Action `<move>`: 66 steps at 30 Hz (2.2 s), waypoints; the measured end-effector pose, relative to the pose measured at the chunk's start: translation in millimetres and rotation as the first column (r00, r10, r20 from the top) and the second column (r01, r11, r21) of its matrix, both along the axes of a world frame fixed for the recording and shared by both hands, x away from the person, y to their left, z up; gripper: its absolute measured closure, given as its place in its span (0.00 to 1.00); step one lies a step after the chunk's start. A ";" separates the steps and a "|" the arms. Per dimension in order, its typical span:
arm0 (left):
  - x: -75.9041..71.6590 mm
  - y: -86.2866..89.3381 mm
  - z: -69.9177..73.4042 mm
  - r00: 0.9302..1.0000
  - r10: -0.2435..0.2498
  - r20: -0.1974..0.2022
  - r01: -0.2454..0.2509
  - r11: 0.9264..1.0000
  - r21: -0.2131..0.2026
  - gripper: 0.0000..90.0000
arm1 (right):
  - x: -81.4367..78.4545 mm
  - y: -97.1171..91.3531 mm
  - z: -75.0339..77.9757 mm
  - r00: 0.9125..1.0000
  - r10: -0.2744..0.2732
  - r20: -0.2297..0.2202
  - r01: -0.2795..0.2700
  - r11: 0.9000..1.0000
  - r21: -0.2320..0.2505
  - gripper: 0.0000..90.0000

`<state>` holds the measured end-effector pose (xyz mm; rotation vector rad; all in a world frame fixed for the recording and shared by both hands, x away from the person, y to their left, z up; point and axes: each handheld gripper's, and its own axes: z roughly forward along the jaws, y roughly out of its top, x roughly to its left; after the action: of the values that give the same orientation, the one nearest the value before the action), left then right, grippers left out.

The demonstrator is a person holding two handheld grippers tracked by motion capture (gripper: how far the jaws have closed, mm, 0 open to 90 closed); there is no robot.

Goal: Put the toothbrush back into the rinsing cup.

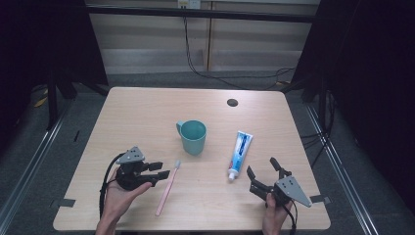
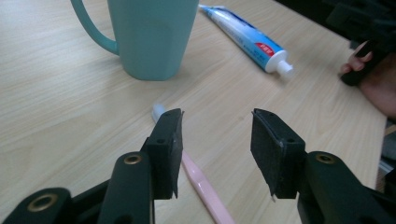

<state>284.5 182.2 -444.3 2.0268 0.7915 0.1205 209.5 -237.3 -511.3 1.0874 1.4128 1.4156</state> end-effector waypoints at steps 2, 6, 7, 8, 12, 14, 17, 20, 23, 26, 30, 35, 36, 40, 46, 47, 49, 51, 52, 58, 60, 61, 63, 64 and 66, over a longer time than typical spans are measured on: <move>1.7 -1.4 0.9 1.000 -0.008 -0.014 0.008 1.000 0.009 0.61 | -0.2 -0.1 -0.1 1.000 0.000 0.001 0.000 1.000 0.000 0.14; 7.2 -4.9 7.5 0.997 -0.008 -0.070 0.010 0.999 0.030 0.64 | 0.1 0.0 0.0 1.000 0.000 0.000 0.000 1.000 0.000 0.14; 8.3 -5.4 8.8 0.997 -0.013 -0.081 0.016 0.999 0.037 0.64 | 0.0 -0.1 0.0 1.000 0.001 0.001 -0.001 1.000 0.000 0.14; 8.9 -6.2 10.1 0.996 -0.008 -0.086 0.012 0.999 0.048 0.64 | -0.1 -0.1 0.0 1.000 0.001 0.001 -0.001 1.000 0.000 0.14; 12.5 -10.5 15.4 0.995 -0.009 -0.102 0.021 0.993 0.117 0.62 | 0.1 -0.1 0.0 1.000 0.004 0.000 -0.004 1.000 0.000 0.14; 13.0 -12.3 17.7 0.995 -0.007 -0.101 0.021 0.990 0.139 0.62 | 0.1 0.0 0.0 1.000 0.003 -0.001 -0.003 1.000 0.000 0.14; 17.0 -17.3 24.9 0.991 -0.019 -0.135 0.045 0.980 0.194 0.65 | 0.0 0.0 0.0 1.000 0.002 0.000 -0.002 1.000 0.000 0.14; 20.3 -19.3 24.6 0.985 -0.013 -0.171 0.048 0.978 0.205 0.66 | 0.1 -0.1 0.0 1.000 0.002 0.000 -0.002 1.000 -0.001 0.14; 24.2 -22.6 20.2 0.977 -0.012 -0.212 0.066 0.967 0.247 0.64 | 0.0 0.0 0.0 1.000 0.002 0.000 -0.002 1.000 0.001 0.14; 26.5 -25.9 16.0 0.971 -0.014 -0.239 0.081 0.958 0.273 0.63 | 0.1 0.0 0.0 1.000 0.002 0.000 -0.002 1.000 0.000 0.14; 32.1 -30.2 8.9 0.951 0.015 -0.310 0.088 0.944 0.317 0.60 | 0.1 0.0 0.0 1.000 0.002 0.000 -0.002 1.000 -0.001 0.14; 35.2 -36.3 1.6 0.938 0.048 -0.342 0.093 0.919 0.384 0.65 | -0.1 0.1 0.0 1.000 0.001 -0.001 -0.001 1.000 0.001 0.14; 35.2 -36.3 1.6 0.938 0.048 -0.342 0.093 0.919 0.384 0.65 | -0.1 0.1 0.0 1.000 0.001 -0.001 -0.001 1.000 0.001 0.14; 38.6 -41.9 -5.4 0.933 0.026 -0.358 0.133 0.902 0.411 0.65 | 0.3 0.2 0.0 1.000 -0.001 0.000 0.001 1.000 0.001 0.14; 37.4 -49.9 -5.2 0.921 0.042 -0.387 0.138 0.894 0.426 0.70 | 0.3 0.2 0.1 1.000 -0.005 -0.003 0.005 1.000 -0.001 0.14; 37.7 -51.2 -4.2 0.922 0.055 -0.382 0.127 0.891 0.436 0.72 | 0.1 0.1 0.0 1.000 -0.002 -0.002 0.002 1.000 0.000 0.14; 37.2 -54.4 -3.7 0.917 0.063 -0.393 0.135 0.879 0.456 0.76 | 0.1 0.2 0.1 1.000 -0.002 -0.003 0.002 1.000 0.000 0.14; 37.4 -55.4 -4.5 0.914 0.063 -0.401 0.142 0.875 0.463 0.76 | 0.1 0.2 0.1 1.000 -0.003 -0.004 0.003 1.000 0.001 0.14; 37.4 -56.6 -6.1 0.912 0.070 -0.403 0.142 0.871 0.471 0.76 | 0.2 0.2 0.0 1.000 -0.003 -0.001 0.003 1.000 0.001 0.14; 38.0 -59.5 -13.1 0.900 0.085 -0.427 0.135 0.878 0.459 0.76 | 0.2 0.3 0.1 1.000 -0.004 -0.003 0.004 1.000 0.000 0.14; 37.6 -61.8 -16.6 0.894 0.085 -0.441 0.147 0.873 0.465 0.76 | 0.5 0.4 0.1 1.000 -0.005 -0.003 0.005 1.000 0.000 0.14; 37.9 -62.3 -17.1 0.894 0.082 -0.441 0.152 0.870 0.469 0.76 | 0.4 0.6 0.1 1.000 -0.005 -0.005 0.005 1.000 0.003 0.14; 38.2 -63.7 -17.8 0.895 0.074 -0.439 0.161 0.865 0.475 0.76 | 0.2 0.3 0.0 1.000 -0.004 -0.001 0.004 1.000 0.001 0.14; 38.2 -63.7 -17.8 0.895 0.074 -0.439 0.161 0.865 0.475 0.75 | 0.2 0.3 0.0 1.000 -0.004 -0.001 0.004 1.000 0.001 0.14; 38.1 -64.6 -17.7 0.905 0.073 -0.420 0.164 0.850 0.501 0.73 | 0.2 0.3 0.0 1.000 -0.005 -0.002 0.005 1.000 0.000 0.14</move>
<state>322.6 117.6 -462.0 2.6507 1.0649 -0.1628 209.7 -236.9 -511.2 1.0920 1.4100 1.4114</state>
